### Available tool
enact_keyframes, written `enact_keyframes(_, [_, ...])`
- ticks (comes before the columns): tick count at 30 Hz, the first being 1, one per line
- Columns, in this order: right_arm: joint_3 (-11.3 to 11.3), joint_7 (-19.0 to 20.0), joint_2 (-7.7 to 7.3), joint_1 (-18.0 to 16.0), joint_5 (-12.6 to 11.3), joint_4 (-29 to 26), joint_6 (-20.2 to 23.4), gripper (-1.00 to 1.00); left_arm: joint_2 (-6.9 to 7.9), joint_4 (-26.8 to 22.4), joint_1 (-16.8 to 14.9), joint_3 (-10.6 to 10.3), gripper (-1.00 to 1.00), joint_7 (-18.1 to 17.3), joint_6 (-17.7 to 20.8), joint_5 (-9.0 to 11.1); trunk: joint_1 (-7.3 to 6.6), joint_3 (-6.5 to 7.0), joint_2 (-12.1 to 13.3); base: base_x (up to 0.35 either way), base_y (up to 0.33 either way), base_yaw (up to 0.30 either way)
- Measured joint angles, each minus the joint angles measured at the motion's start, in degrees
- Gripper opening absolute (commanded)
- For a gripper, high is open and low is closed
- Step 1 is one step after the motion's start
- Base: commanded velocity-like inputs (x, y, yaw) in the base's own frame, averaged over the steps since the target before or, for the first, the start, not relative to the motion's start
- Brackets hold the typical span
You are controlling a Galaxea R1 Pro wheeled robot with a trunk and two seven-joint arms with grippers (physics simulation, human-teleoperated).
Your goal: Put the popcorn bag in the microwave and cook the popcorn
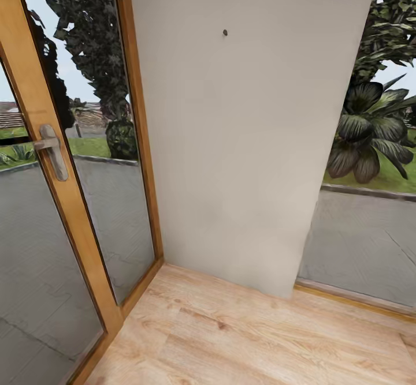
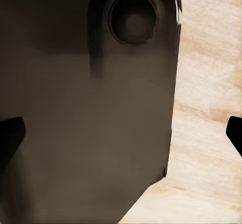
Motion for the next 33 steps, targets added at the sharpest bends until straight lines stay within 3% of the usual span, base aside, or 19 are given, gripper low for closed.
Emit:
enact_keyframes(15, [0.1, -0.1, 0.24, 0.4, -0.2, 0.2, -0.7, 1.00, -0.08, -1.8, 0.0, 0.3, 1.00, -0.2, -3.0, 0.2, 0.00, 0.01, 0.0, 0.000, 0.000, -0.010])
enact_keyframes(33, [-0.1, -0.1, 0.26, 0.4, -0.7, 0.2, -2.1, 1.00, -0.09, -1.8, 0.0, 0.4, 1.00, -0.2, -3.2, 0.2, 0.00, 0.34, 0.0, 0.000, 0.000, -0.222])
